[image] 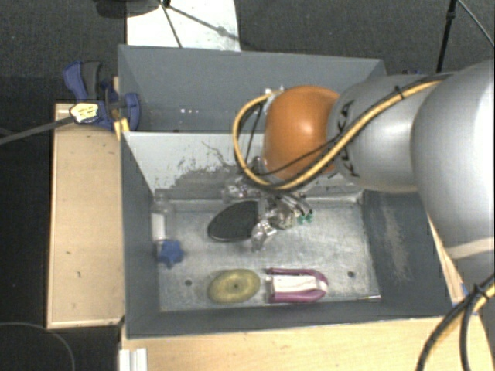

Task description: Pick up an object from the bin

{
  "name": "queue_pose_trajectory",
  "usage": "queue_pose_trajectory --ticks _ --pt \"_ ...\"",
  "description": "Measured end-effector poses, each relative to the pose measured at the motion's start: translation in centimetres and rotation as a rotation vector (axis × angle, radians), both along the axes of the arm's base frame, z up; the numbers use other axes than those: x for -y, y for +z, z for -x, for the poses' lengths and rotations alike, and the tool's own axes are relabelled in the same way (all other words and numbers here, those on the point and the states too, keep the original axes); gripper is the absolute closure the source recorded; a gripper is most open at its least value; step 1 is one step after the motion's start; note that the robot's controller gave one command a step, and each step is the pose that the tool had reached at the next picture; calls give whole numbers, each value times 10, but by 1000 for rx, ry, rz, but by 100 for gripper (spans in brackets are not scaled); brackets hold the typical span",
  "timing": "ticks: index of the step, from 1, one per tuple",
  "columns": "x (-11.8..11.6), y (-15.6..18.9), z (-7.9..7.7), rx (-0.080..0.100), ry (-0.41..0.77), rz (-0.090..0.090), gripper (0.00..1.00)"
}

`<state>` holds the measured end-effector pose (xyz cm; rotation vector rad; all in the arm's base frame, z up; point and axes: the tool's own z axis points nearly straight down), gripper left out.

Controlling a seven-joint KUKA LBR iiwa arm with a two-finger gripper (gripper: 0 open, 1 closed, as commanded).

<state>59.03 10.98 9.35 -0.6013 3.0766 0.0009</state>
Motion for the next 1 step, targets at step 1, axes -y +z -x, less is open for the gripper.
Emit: queue_pose_trajectory --ticks 1 --pt "0 -1 1 -2 0 0 100"
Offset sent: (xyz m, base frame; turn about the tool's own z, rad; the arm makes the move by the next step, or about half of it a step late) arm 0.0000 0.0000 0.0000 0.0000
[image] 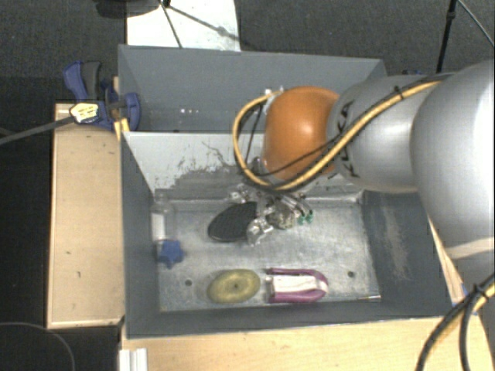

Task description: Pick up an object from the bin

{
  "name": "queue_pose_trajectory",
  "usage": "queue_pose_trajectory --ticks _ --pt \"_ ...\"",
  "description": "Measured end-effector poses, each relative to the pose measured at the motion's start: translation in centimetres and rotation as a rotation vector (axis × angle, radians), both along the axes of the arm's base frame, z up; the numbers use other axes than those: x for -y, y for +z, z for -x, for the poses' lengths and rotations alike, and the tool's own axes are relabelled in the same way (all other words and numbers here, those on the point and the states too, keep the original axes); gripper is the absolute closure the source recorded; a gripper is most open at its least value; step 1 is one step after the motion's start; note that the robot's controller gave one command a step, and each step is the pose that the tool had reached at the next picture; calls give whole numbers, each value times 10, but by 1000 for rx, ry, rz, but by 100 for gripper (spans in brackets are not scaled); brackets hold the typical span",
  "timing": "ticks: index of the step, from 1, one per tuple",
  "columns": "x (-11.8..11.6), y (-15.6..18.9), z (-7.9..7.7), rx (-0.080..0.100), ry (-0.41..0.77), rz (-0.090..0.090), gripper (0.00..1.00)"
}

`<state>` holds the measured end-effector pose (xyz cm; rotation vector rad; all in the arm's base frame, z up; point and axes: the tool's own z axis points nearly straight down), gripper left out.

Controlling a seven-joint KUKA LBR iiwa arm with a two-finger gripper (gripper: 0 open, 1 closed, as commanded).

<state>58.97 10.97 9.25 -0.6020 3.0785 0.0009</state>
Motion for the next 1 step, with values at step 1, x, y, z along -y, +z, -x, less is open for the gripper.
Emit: queue_pose_trajectory --ticks 1 --pt "-1 116 21 5 -1 0 100"
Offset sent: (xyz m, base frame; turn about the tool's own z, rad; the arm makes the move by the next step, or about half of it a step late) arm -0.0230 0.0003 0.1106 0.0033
